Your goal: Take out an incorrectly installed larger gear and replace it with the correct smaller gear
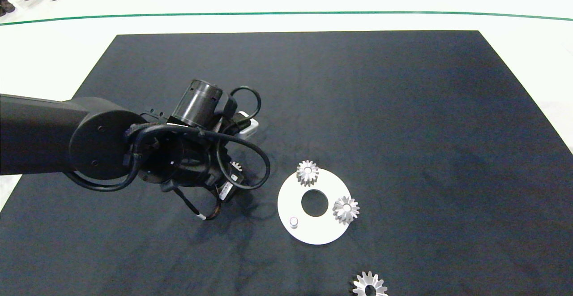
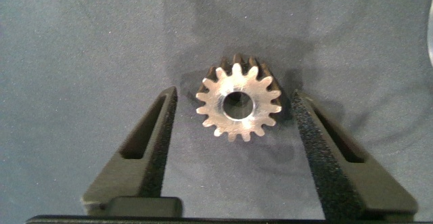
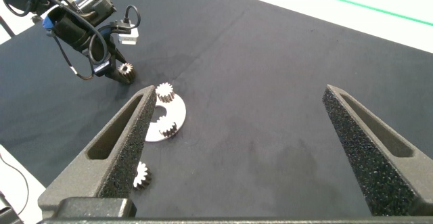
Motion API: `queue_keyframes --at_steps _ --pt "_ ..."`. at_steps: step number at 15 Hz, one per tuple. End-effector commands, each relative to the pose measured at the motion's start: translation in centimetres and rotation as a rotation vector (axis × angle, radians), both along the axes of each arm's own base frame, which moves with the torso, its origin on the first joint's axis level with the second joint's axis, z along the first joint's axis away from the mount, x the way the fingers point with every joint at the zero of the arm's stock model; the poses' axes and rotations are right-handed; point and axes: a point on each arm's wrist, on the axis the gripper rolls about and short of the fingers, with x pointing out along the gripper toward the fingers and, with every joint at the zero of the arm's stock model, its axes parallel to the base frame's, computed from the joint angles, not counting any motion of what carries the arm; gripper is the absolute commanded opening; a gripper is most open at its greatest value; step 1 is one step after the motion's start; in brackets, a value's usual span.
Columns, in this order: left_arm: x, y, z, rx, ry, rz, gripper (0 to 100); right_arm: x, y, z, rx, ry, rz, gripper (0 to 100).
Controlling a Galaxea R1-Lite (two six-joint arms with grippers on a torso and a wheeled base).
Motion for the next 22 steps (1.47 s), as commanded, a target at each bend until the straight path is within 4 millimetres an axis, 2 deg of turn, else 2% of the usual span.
queue_keyframes --at_steps 1,10,16,18,20,22 --pt "0.0 -0.3 -0.2 0.004 0.005 -0.005 60 0.1 0.1 0.0 -0.005 0.002 -0.001 100" --pt "-0.2 -0.2 -0.1 -0.018 0.011 -0.015 42 0.1 0.1 0.0 -0.005 0.004 0.000 100" --pt "-1.2 0.5 -0.3 -0.059 -0.014 -0.006 30 0.1 0.1 0.0 -0.005 0.004 0.000 100" --pt "-2.3 1.2 0.2 -0.074 -0.036 -0.006 26 0.1 0.2 -0.1 -0.009 0.007 0.002 100" --pt "-4.7 2.3 2.0 -0.107 -0.080 -0.024 21 0.2 0.2 -0.1 -0.010 0.008 0.002 100" --pt "-7.3 2.4 2.8 -0.105 -0.073 -0.079 18 0.3 0.3 -0.3 -0.017 0.013 0.002 100"
